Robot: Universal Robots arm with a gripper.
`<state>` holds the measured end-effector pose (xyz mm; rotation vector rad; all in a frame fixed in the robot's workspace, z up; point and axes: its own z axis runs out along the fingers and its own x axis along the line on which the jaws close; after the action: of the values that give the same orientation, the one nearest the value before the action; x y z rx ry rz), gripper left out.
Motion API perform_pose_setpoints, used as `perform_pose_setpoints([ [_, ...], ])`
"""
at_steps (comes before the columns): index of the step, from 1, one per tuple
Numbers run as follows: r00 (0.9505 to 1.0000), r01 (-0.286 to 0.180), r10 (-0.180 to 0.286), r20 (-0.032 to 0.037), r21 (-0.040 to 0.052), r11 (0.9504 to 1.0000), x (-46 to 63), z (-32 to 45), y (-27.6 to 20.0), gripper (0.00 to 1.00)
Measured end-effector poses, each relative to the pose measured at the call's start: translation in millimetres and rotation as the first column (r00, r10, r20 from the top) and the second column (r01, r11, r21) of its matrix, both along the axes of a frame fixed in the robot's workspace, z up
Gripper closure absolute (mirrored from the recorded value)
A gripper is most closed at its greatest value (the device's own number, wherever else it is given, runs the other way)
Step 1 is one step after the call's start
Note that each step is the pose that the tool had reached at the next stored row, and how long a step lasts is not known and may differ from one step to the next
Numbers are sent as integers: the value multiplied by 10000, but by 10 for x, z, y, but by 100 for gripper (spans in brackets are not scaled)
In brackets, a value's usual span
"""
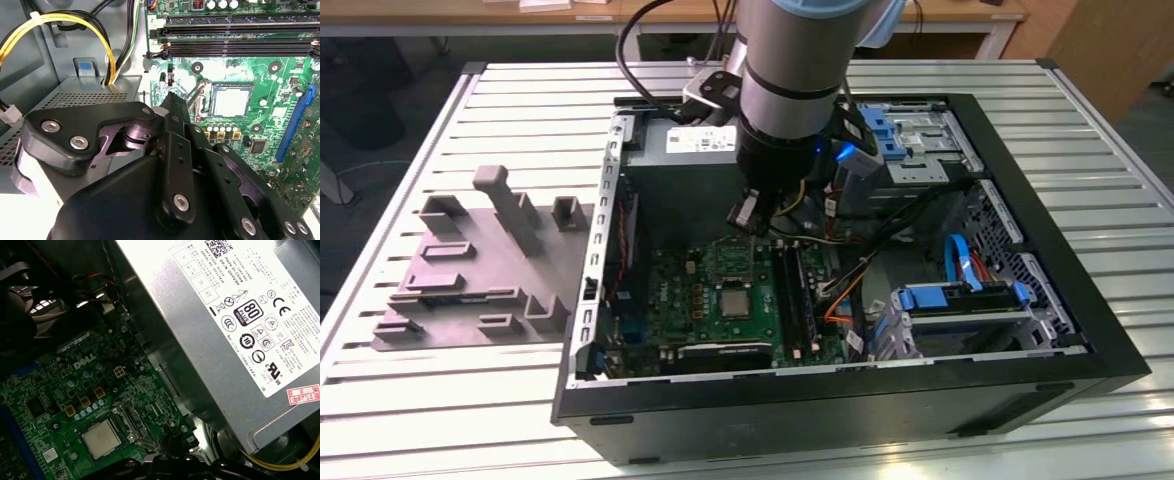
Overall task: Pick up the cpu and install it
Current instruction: 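Close the cpu cover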
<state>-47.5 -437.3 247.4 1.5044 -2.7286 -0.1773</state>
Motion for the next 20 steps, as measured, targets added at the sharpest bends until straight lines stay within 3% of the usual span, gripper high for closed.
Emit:
perform_pose_setpoints([
  [20, 9999, -120, 120, 0, 0, 9999, -12, 15, -3, 89],
])
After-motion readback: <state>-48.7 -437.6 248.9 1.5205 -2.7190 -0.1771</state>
